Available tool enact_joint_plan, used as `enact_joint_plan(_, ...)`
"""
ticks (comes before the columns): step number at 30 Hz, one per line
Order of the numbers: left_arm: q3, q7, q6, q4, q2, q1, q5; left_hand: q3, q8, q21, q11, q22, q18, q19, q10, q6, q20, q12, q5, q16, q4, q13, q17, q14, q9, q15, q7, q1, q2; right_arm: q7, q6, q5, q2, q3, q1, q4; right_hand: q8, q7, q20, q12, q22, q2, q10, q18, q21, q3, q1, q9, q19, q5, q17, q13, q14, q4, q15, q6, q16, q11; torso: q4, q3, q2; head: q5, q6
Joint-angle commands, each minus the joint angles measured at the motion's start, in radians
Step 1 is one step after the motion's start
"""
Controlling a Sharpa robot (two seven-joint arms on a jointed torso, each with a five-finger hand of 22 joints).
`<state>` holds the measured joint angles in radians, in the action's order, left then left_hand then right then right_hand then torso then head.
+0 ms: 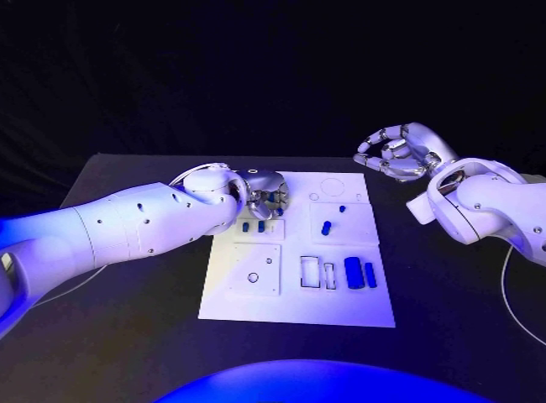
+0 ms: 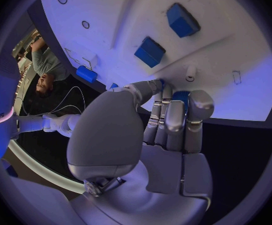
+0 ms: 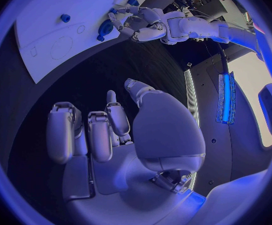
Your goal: Assemble the parts on the task board
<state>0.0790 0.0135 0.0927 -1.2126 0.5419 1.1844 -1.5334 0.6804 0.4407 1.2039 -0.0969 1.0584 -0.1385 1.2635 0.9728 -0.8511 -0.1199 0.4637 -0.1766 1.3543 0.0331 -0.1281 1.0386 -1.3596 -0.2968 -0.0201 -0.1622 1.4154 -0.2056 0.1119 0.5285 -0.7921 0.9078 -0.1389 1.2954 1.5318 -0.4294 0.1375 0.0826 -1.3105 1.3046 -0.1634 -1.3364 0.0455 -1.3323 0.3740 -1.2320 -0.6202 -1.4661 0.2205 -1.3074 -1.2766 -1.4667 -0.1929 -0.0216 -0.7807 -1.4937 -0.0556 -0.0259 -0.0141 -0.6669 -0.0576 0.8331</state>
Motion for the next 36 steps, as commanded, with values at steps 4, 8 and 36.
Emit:
enact_joint_plan(4,-0.004,-0.001,0.027,-0.016,0.024,-0.006,0.029,0.000,-0.008,0.009,-0.002,0.006,0.021,0.010,0.019,-0.016,0.000,-0.019,0.003,0.008,-0.001,0.001,-0.002,-0.009,-0.002,-0.002,-0.001,-0.018,-0.002,0.011,-0.006,-0.003,0.000,0.000,-0.001,0.000,-0.005,0.001,-0.006,0.001,0.001,0.006,-0.002,0.020,0.002,0.001,0.008,0.001,-0.005,0.005,-0.094,-0.001,-0.065,-0.005,-0.002,0.008,0.005,0.002,0.0006,-0.0007,0.001,0.000,-0.004)
enact_joint_plan(8,-0.010,-0.003,0.043,-0.027,0.035,-0.006,0.048,-0.004,-0.010,0.012,-0.002,0.010,0.022,0.013,0.025,-0.020,-0.001,-0.029,0.003,0.010,0.002,0.003,0.000,-0.012,-0.003,-0.003,-0.001,-0.027,-0.004,0.011,-0.006,-0.003,-0.001,0.000,-0.001,0.000,-0.005,0.001,-0.006,0.001,0.001,0.006,-0.002,0.020,0.002,0.001,0.008,0.001,-0.005,0.005,-0.094,-0.001,-0.065,-0.005,-0.002,0.008,0.005,0.002,0.0006,0.0003,0.001,0.000,-0.008)
enact_joint_plan(36,-0.057,0.029,-0.007,-0.092,0.155,-0.002,0.125,-0.022,-0.018,0.016,0.001,0.016,0.023,0.020,0.050,-0.037,-0.001,-0.060,0.003,0.015,0.018,0.007,-0.002,-0.019,-0.007,-0.001,0.003,-0.058,-0.013,0.008,-0.005,-0.003,0.005,0.000,-0.002,0.000,-0.005,0.001,-0.006,0.001,0.001,0.006,-0.002,0.020,0.002,0.001,0.008,0.001,-0.005,0.005,-0.094,-0.001,-0.065,-0.005,-0.002,0.008,0.005,0.002,-0.0008,0.0000,-0.001,-0.010,-0.011)
